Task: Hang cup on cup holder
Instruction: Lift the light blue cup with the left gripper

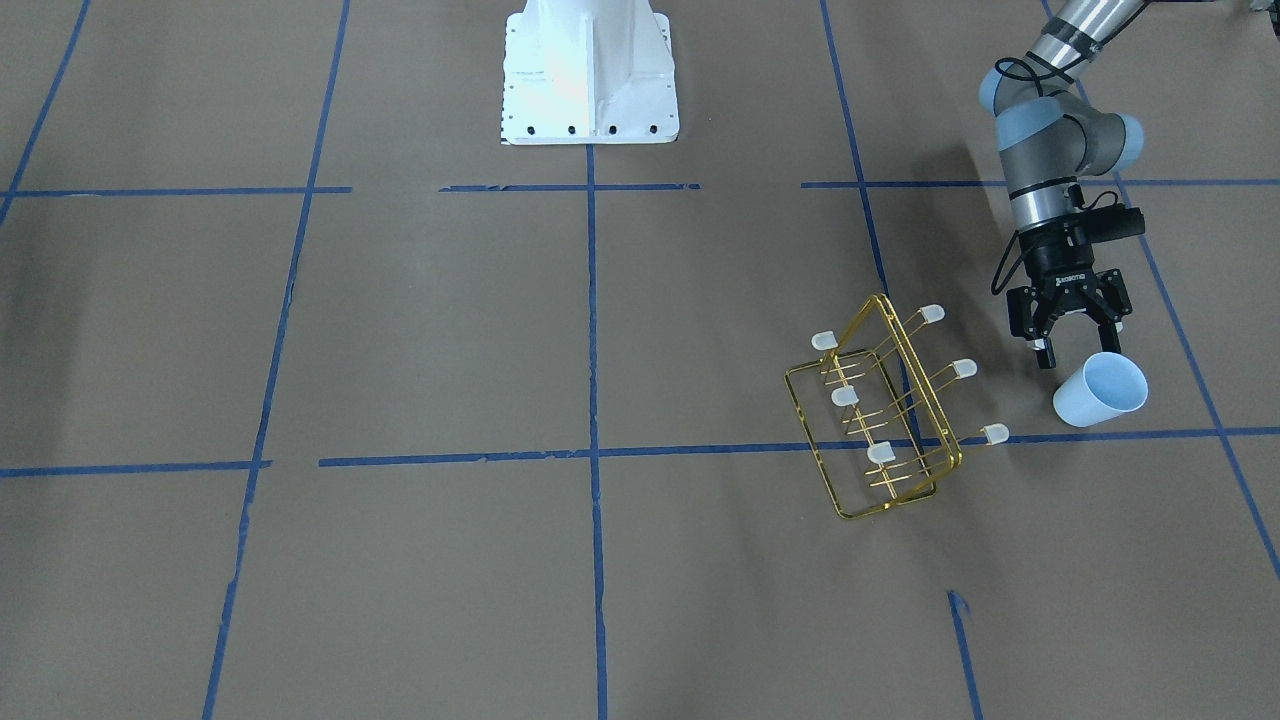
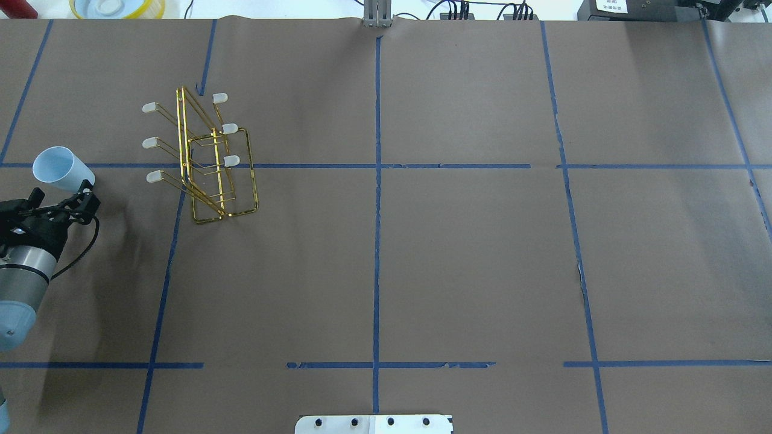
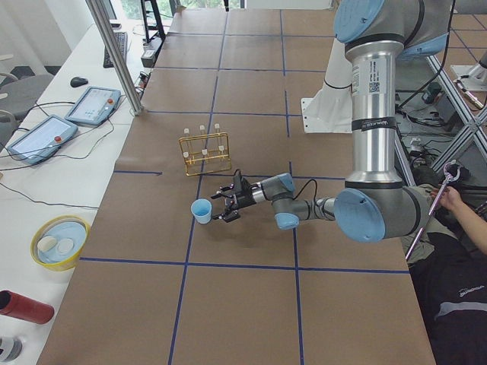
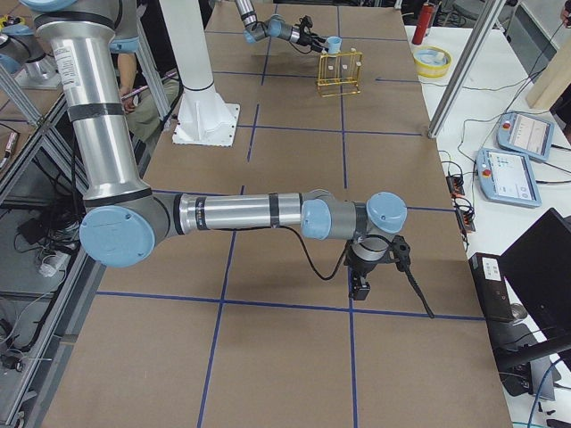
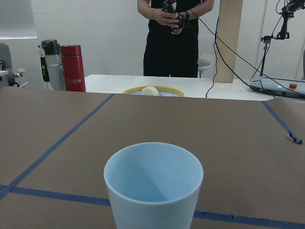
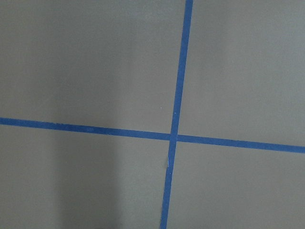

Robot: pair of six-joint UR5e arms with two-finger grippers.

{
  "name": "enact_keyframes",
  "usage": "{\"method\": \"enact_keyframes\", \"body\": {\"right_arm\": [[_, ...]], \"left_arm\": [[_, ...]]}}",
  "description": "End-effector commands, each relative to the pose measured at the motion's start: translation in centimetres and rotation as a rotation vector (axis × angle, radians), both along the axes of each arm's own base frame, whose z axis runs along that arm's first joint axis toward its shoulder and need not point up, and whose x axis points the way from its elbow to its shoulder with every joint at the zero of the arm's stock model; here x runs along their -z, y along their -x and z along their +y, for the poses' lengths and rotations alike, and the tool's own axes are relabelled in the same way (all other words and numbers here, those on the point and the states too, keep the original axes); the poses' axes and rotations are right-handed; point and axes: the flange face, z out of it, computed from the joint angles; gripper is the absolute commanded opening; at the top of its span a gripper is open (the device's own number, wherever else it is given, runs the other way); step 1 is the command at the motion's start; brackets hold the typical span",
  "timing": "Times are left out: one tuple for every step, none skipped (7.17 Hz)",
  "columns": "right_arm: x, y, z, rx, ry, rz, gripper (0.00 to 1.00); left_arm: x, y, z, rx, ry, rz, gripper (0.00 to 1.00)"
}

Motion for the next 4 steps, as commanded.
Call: {"method": "enact_keyframes", "body": {"right_arm": [[0.0, 0.0, 0.0, 0.0, 0.0, 0.0, 1.0], [0.0, 0.0, 0.0, 0.0, 0.0, 0.0, 1.0], [0.0, 0.0, 0.0, 0.0, 0.0, 0.0, 1.0], [0.0, 0.0, 0.0, 0.0, 0.0, 0.0, 1.0]], "left_arm": [[-1.1, 1.1, -3.6, 0.058, 0.025, -0.007, 1.0], [-1.0, 0.3, -5.2, 0.068, 0.031, 0.0, 1.0], [-0.7, -0.4, -6.1, 0.074, 0.032, 0.004, 1.0], [-0.7, -0.3, -6.4, 0.078, 0.032, 0.004, 1.0]]}}
